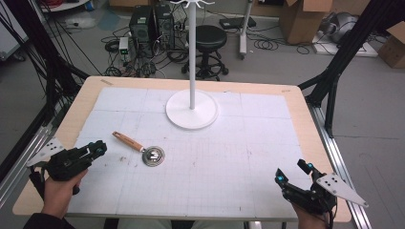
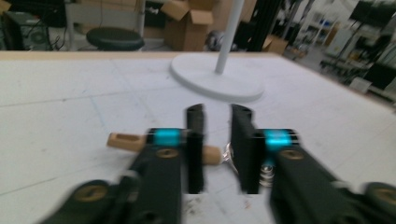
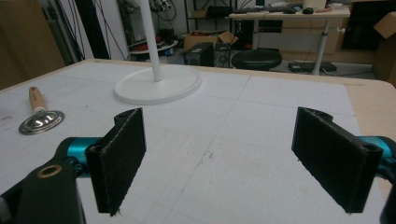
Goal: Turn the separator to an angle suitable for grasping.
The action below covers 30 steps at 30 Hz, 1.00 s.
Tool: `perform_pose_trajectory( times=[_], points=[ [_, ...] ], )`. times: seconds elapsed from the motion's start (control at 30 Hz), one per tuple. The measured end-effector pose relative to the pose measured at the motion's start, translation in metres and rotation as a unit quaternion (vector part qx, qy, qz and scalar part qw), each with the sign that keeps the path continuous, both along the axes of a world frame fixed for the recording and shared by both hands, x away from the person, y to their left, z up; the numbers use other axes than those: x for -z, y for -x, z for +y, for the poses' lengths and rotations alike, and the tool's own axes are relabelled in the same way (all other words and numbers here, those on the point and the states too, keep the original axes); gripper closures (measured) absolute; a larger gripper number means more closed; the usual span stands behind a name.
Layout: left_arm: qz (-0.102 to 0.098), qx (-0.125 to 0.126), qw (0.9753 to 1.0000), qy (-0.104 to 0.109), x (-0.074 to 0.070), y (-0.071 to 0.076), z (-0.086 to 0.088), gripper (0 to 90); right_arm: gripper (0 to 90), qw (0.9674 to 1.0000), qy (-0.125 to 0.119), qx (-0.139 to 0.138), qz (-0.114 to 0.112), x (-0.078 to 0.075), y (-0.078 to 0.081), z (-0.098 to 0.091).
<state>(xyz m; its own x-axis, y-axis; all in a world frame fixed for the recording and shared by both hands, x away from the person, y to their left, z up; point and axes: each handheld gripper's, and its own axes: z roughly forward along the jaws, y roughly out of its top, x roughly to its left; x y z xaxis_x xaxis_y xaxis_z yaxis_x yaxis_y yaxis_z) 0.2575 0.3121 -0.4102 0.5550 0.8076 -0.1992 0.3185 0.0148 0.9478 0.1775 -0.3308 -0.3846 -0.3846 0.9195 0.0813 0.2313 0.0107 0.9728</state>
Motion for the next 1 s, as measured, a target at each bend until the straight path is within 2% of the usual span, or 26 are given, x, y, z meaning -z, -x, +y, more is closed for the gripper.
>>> perform_pose_trajectory(
  times=[0.03,0.07,0.1,0.2,0.27,0.4,0.43,0.47,0.57,0.63,0.73,0.8,0.83,0.87,0.9,0.97,1.0],
  points=[
    [0.000,0.000,1.0000,0.000,0.000,0.000,0.000,88.7,16.2,1.0000,0.004,0.000,0.000,-0.001,0.000,0.001],
    [0.018,-0.009,0.9996,-0.020,0.003,-0.005,-0.001,89.6,16.2,1.0000,0.004,0.000,-0.002,-0.001,0.000,0.002],
    [0.018,-0.009,0.9996,-0.020,0.003,-0.005,-0.001,89.6,16.2,1.0000,0.005,0.000,-0.003,-0.002,0.000,0.003],
    [0.041,-0.035,0.9971,-0.054,0.009,-0.014,-0.002,89.7,16.3,1.0000,0.006,-0.003,-0.001,-0.002,0.001,0.005],
    [0.045,-0.043,0.9966,-0.055,0.010,-0.018,-0.001,89.7,16.5,1.0000,0.005,-0.002,0.001,-0.001,0.000,0.004],
    [0.085,-0.063,0.9909,-0.083,0.021,-0.037,-0.003,89.7,16.5,1.0000,-0.002,0.004,0.001,0.000,-0.001,0.001],
    [0.100,-0.062,0.9874,-0.106,0.026,-0.045,-0.005,89.7,16.5,1.0000,-0.006,0.007,0.002,0.000,-0.002,-0.001],
    [0.100,-0.062,0.9874,-0.106,0.026,-0.045,-0.005,89.6,16.5,1.0000,-0.006,0.007,0.002,0.000,-0.002,-0.001],
    [0.109,-0.065,0.9842,-0.123,0.027,-0.054,-0.008,89.7,16.4,0.9999,-0.007,0.008,0.000,0.000,-0.003,-0.001],
    [0.112,-0.074,0.9834,-0.122,0.029,-0.060,-0.009,89.7,16.5,0.9999,-0.007,0.009,-0.001,-0.001,-0.001,-0.002],
    [0.123,-0.078,0.9805,-0.132,0.031,-0.072,-0.012,89.6,16.5,0.9999,-0.008,0.008,-0.001,0.000,0.001,-0.002],
    [0.143,-0.091,0.9784,-0.119,0.035,-0.080,-0.014,89.6,16.5,0.9999,-0.010,0.007,-0.001,0.001,0.000,-0.002],
    [0.143,-0.091,0.9784,-0.119,0.035,-0.080,-0.014,89.7,16.5,0.9999,-0.010,0.006,0.001,0.001,0.000,-0.002],
    [0.152,-0.094,0.9771,-0.116,0.037,-0.083,-0.015,89.7,16.5,0.9999,-0.013,0.007,0.000,0.001,-0.001,-0.002],
    [0.163,-0.092,0.9740,-0.127,0.038,-0.089,-0.020,89.7,16.5,0.9999,-0.012,0.006,-0.001,0.000,-0.002,-0.002],
    [0.164,-0.088,0.9741,-0.129,0.036,-0.092,-0.022,89.7,16.5,0.9999,-0.013,0.005,-0.001,0.000,-0.002,-0.002],
    [0.160,-0.089,0.9749,-0.126,0.032,-0.097,-0.027,89.6,16.5,0.9999,-0.011,0.003,0.001,0.001,-0.004,-0.001]
  ],
)
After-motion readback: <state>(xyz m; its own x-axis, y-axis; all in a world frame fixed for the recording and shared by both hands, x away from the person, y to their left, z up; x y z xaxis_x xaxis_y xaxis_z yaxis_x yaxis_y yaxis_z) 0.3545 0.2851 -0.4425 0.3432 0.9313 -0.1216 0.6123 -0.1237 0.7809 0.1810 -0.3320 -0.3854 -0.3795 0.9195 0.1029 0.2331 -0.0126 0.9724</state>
